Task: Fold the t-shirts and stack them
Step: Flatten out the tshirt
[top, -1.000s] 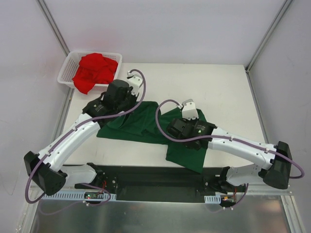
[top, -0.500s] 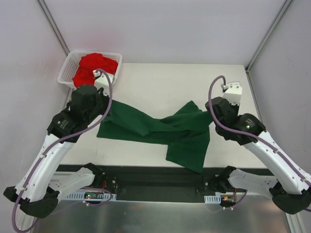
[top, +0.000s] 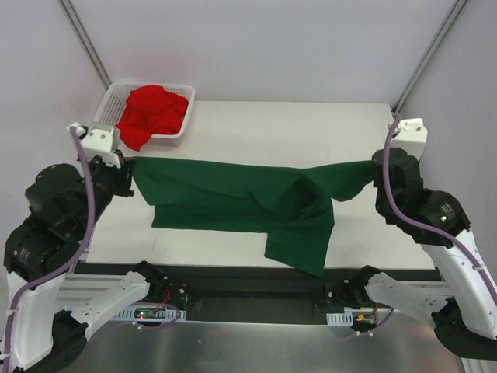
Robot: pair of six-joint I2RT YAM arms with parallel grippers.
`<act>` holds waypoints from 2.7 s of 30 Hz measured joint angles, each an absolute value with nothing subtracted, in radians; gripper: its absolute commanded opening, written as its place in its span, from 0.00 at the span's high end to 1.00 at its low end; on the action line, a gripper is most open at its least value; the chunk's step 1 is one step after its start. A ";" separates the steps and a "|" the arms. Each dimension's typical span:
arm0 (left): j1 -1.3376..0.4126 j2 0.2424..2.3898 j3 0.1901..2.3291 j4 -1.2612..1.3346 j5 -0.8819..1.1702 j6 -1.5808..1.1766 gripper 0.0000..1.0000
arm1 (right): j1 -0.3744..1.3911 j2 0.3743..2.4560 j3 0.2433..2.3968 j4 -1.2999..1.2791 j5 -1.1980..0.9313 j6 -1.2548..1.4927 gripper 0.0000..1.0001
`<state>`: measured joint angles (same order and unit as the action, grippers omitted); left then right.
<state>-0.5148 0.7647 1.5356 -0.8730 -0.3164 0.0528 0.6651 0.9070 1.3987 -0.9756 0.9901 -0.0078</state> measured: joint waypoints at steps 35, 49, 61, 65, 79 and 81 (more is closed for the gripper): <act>-0.508 0.665 2.310 -1.047 0.279 0.019 1.00 | 0.662 0.593 2.135 -0.910 0.091 -0.247 0.99; -0.500 1.217 1.745 -0.646 0.025 0.209 1.00 | 0.671 1.090 1.482 -0.609 0.466 -0.369 0.99; -0.277 1.503 1.553 -0.417 0.164 0.144 1.00 | 0.521 1.259 1.320 -0.585 0.434 -0.245 0.99; -0.266 1.549 1.538 -0.345 0.179 0.138 1.00 | 0.519 1.289 1.320 -0.579 0.448 -0.220 0.99; -0.260 1.730 1.516 -0.304 0.179 0.132 1.00 | 0.493 1.350 1.303 -0.593 0.527 -0.160 0.99; -0.260 1.722 1.510 -0.297 0.176 0.128 1.00 | 0.488 1.343 1.300 -0.597 0.549 -0.158 0.99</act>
<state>-0.2596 1.7218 1.5101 -0.2966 0.1761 0.1280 0.4885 1.3430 1.3003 -0.5968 0.5491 -0.1581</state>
